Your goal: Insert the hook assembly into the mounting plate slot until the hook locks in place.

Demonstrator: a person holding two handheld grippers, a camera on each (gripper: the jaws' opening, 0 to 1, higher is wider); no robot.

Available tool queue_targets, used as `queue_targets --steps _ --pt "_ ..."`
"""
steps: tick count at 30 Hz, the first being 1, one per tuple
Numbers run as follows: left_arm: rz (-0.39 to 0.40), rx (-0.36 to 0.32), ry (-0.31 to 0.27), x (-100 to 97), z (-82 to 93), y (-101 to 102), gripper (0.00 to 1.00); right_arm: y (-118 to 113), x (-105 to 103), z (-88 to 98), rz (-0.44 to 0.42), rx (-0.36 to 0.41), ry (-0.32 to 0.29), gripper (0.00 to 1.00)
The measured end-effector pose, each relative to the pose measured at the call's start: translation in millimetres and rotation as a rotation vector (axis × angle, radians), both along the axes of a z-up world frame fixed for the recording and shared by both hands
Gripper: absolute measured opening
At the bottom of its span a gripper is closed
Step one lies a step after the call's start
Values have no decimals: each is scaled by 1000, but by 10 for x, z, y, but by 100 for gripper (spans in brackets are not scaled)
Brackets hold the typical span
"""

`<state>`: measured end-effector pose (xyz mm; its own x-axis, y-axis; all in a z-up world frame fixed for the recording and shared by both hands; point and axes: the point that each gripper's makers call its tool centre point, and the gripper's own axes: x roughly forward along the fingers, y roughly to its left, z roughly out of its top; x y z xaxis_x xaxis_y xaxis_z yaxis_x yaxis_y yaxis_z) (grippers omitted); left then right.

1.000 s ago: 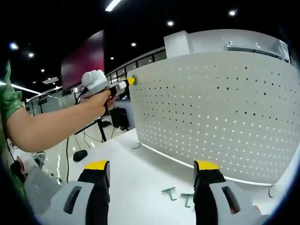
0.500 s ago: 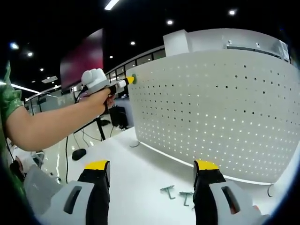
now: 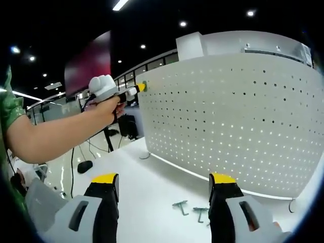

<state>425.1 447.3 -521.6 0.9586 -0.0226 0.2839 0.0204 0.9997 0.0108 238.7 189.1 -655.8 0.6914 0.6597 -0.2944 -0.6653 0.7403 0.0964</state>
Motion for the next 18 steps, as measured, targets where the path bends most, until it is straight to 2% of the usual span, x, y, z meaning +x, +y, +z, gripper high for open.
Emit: queue_targets --steps 18 --pt "3 5 14 6 -19 -4 4 7 -7 2 4 0 -1 73"
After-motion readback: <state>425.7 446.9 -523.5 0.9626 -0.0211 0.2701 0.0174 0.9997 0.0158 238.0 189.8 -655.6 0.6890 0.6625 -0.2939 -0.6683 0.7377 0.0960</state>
